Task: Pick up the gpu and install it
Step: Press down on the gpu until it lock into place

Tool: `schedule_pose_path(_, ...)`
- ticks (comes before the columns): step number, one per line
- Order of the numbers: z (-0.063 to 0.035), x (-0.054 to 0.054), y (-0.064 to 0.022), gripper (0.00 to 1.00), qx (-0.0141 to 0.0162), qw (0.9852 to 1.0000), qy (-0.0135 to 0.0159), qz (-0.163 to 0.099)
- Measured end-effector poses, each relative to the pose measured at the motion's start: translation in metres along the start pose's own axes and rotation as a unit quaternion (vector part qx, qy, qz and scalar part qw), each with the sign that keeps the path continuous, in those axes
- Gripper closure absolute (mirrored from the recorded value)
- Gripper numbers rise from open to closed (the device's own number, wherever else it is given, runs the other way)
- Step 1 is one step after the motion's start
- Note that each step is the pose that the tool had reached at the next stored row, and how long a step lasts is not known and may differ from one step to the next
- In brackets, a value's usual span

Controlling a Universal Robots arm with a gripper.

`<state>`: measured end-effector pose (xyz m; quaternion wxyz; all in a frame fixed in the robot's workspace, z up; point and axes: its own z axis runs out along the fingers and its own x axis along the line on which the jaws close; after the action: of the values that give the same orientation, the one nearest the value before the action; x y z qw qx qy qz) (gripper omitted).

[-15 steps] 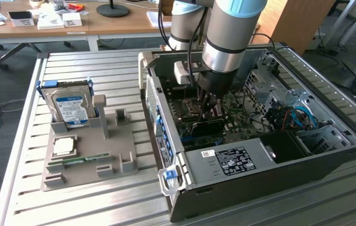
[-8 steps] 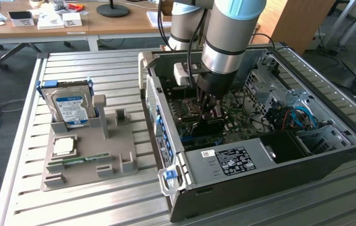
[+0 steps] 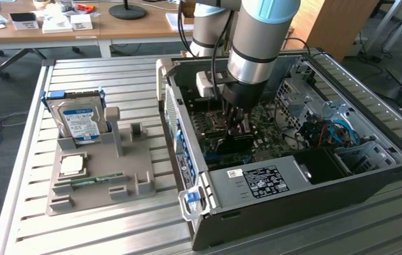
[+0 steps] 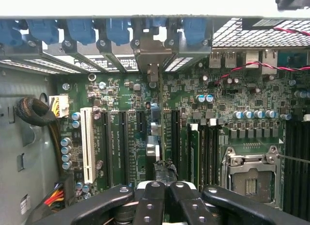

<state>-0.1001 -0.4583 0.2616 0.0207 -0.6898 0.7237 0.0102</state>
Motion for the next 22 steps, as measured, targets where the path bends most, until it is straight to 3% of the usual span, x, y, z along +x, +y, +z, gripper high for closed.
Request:
schedule_pose_path(16,0.0005,0.0,0.0006,0.89,0.0002,1.0,-0.0005,0.0)
schedule_pose_path(22,-0.0193,-0.001,0.0003,0.89,0.0001,1.0,0.0,0.0)
